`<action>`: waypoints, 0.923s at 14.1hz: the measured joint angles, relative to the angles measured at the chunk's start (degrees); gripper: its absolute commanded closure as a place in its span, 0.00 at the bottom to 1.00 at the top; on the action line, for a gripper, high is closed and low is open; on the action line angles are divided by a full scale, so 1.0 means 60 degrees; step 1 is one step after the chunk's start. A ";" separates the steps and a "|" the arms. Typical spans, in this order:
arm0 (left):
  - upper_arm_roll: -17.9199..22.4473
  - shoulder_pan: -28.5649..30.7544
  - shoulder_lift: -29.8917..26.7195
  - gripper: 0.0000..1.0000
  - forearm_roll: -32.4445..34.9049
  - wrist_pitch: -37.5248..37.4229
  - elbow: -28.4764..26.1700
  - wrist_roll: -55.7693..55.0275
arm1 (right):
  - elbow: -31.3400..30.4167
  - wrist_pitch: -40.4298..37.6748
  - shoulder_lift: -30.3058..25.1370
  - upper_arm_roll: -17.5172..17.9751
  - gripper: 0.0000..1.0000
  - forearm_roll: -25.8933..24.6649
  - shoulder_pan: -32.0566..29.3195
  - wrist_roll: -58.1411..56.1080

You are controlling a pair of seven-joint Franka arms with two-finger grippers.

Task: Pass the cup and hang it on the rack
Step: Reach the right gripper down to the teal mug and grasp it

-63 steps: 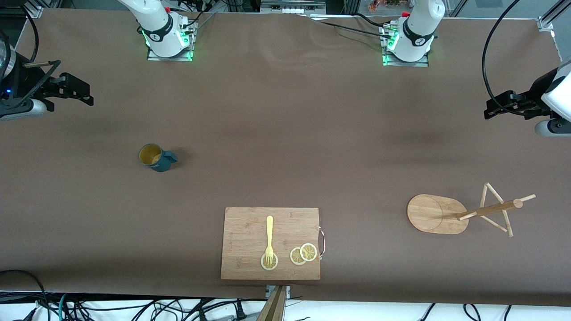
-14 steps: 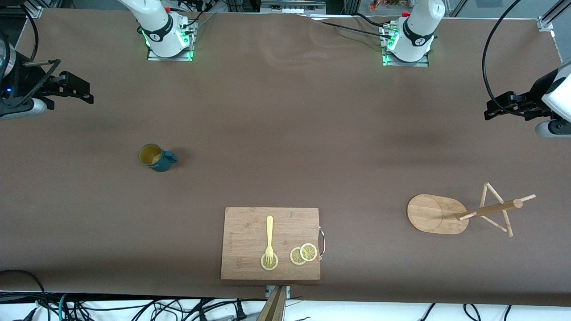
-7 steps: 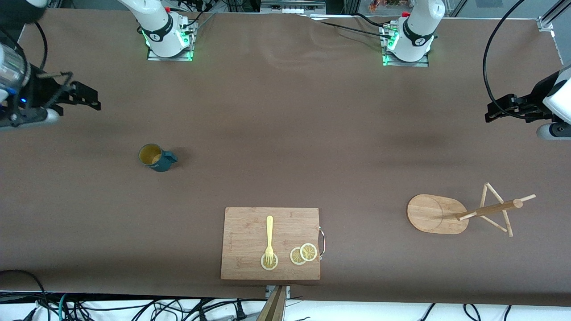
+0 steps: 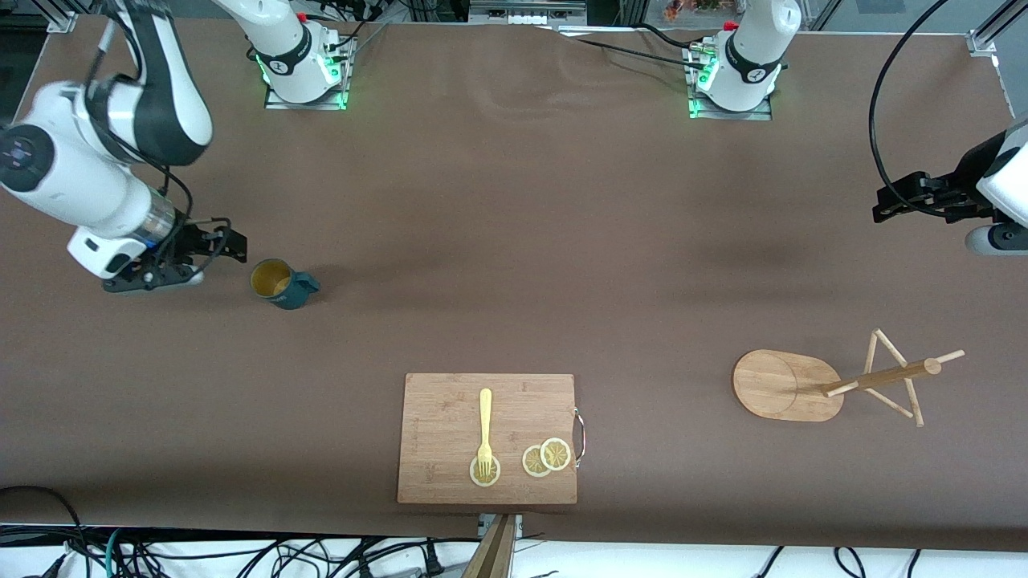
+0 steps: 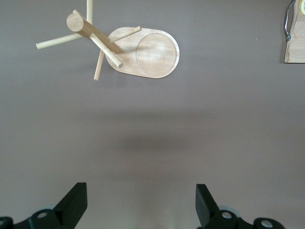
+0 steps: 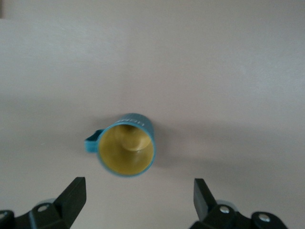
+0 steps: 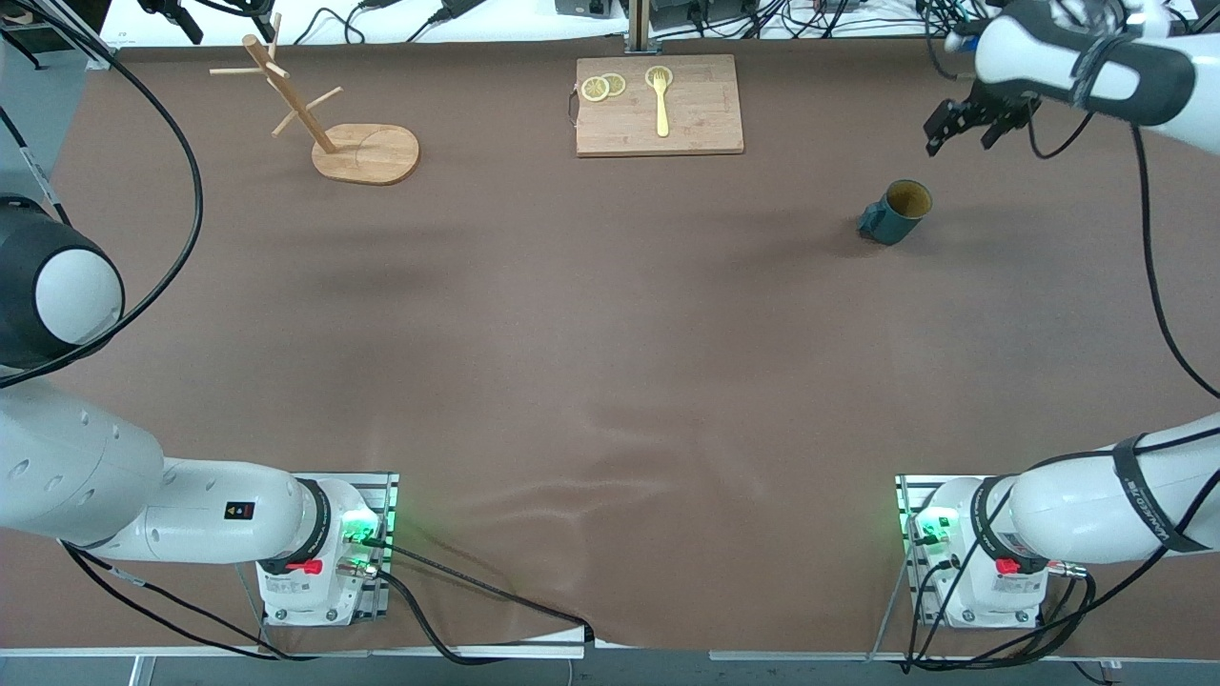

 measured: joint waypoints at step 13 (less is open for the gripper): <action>0.0018 0.0010 0.0011 0.00 0.0000 0.0000 0.0006 0.0000 | -0.0101 0.1275 0.1818 -0.0162 0.21 -0.0001 -0.0129 -0.0311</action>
